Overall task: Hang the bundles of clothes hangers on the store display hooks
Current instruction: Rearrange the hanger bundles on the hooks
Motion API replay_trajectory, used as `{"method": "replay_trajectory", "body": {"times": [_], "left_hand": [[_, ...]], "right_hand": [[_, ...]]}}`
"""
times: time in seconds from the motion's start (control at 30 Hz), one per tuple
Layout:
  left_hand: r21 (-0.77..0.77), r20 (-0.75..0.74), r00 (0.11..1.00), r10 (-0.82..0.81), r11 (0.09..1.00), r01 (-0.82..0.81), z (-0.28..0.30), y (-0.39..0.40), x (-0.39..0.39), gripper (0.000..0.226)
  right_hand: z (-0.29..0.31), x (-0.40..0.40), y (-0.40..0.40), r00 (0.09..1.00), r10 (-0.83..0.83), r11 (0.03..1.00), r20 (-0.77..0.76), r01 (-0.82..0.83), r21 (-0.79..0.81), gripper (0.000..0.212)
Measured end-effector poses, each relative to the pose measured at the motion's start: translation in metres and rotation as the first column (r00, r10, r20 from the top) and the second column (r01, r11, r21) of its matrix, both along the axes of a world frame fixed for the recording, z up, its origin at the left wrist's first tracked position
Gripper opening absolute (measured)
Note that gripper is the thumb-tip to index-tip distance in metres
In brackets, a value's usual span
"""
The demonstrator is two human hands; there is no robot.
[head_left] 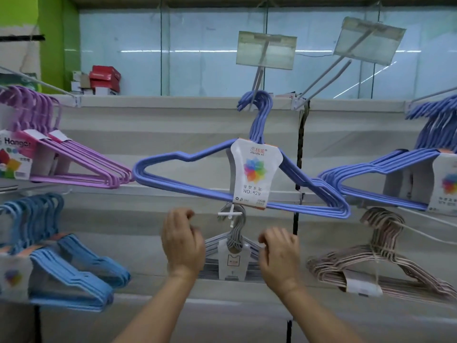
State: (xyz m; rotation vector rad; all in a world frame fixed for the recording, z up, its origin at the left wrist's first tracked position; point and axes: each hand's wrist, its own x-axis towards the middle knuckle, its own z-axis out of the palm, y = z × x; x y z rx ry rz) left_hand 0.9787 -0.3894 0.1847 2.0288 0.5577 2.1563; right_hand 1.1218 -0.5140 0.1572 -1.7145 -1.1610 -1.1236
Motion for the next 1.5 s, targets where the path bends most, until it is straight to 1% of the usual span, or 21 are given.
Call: {"method": "replay_trajectory", "body": {"times": [0.03,0.07,0.1,0.13,0.17,0.2,0.23,0.27,0.3,0.33,0.43,0.53,0.6,0.7,0.77,0.83,0.93,1.13,1.3,1.43,1.5], "left_hand": [[-0.074,-0.122,0.992,-0.024,0.997,0.015,-0.016,0.001,0.003,0.021],[-0.146,-0.268,0.962,-0.045,0.989,0.006,-0.027,0.004,0.006,0.019],[-0.203,-0.416,0.907,-0.066,0.979,-0.022,-0.034,0.008,0.009,0.023],[-0.241,-0.562,0.821,-0.097,0.969,-0.050,-0.036,0.013,0.014,0.037],[-0.257,-0.687,0.714,-0.137,0.964,-0.062,-0.036,0.019,0.018,0.061],[-0.264,-0.786,0.595,-0.171,0.962,-0.071,-0.033,0.026,0.024,0.086],[-0.263,-0.857,0.481,-0.186,0.960,-0.096,-0.029,0.031,0.029,0.103],[-0.258,-0.905,0.379,-0.194,0.958,-0.125,-0.026,0.036,0.033,0.114],[-0.260,-0.931,0.301,-0.204,0.953,-0.158,-0.024,0.042,0.038,0.120],[-0.273,-0.940,0.259,-0.222,0.945,-0.179,-0.022,0.046,0.041,0.122],[-0.354,-0.925,0.216,-0.314,0.918,-0.181,-0.019,0.053,0.049,0.116],[-0.382,-0.921,0.159,-0.356,0.907,-0.178,-0.019,0.054,0.050,0.108],[-0.418,-0.905,0.165,-0.393,0.893,-0.165,-0.021,0.055,0.050,0.098],[-0.406,-0.889,0.285,-0.358,0.904,-0.132,-0.027,0.054,0.051,0.076],[-0.382,-0.879,0.357,-0.316,0.915,-0.131,-0.030,0.049,0.051,0.067],[-0.350,-0.871,0.412,-0.268,0.926,-0.139,-0.032,0.043,0.048,0.060],[-0.297,-0.861,0.471,-0.192,0.942,-0.158,-0.034,0.033,0.040,0.052],[-0.199,-0.831,0.553,-0.059,0.960,-0.197,-0.036,0.010,0.018,0.050],[-0.157,-0.777,0.629,-0.015,0.972,-0.172,-0.038,-0.009,-0.004,0.050],[-0.128,-0.778,0.627,0.027,0.971,-0.201,-0.033,-0.024,-0.019,0.053],[-0.135,-0.774,0.633,0.018,0.972,-0.193,-0.029,-0.032,-0.026,0.054]], "right_hand": [[-0.006,0.007,0.001,0.999,0.003,1.000,-0.051,-0.004,-0.024,0.008],[-0.006,0.015,0.000,0.993,0.006,0.999,-0.117,-0.010,-0.041,0.009],[-0.003,0.021,-0.001,0.981,0.006,0.995,-0.192,-0.024,-0.093,0.012],[0.002,0.028,-0.002,0.965,-0.008,0.979,-0.262,-0.046,-0.197,0.020],[0.006,0.034,-0.002,0.948,-0.043,0.936,-0.315,-0.072,-0.344,0.034],[0.009,0.040,-0.001,0.932,-0.096,0.857,-0.349,-0.101,-0.505,0.050],[0.011,0.045,0.001,0.917,-0.155,0.752,-0.366,-0.131,-0.646,0.068],[0.012,0.048,0.004,0.911,-0.199,0.658,-0.361,-0.149,-0.738,0.087],[0.010,0.052,0.009,0.911,-0.226,0.597,-0.346,-0.151,-0.788,0.098],[0.008,0.054,0.013,0.913,-0.239,0.565,-0.330,-0.145,-0.812,0.104],[0.000,0.058,0.027,0.898,-0.270,0.534,-0.347,-0.160,-0.830,0.111],[-0.006,0.058,0.034,0.865,-0.303,0.525,-0.400,-0.198,-0.828,0.112],[-0.005,0.059,0.034,0.853,-0.315,0.565,-0.416,-0.184,-0.804,0.103],[-0.001,0.055,0.033,0.866,-0.319,0.619,-0.385,-0.117,-0.777,0.077],[-0.001,0.050,0.031,0.873,-0.300,0.656,-0.386,-0.105,-0.747,0.056],[-0.003,0.044,0.027,0.876,-0.283,0.685,-0.391,-0.100,-0.721,0.044],[-0.007,0.032,0.022,0.882,-0.275,0.714,-0.382,-0.079,-0.695,0.040],[-0.007,-0.001,0.003,0.884,-0.302,0.744,-0.357,-0.015,-0.668,0.042],[-0.007,-0.025,-0.017,0.910,-0.278,0.789,-0.307,0.034,-0.613,0.041],[-0.004,-0.042,-0.032,0.901,-0.259,0.822,-0.347,0.017,-0.570,0.038],[-0.001,-0.051,-0.042,0.904,-0.249,0.831,-0.348,0.014,-0.556,0.037]]}}
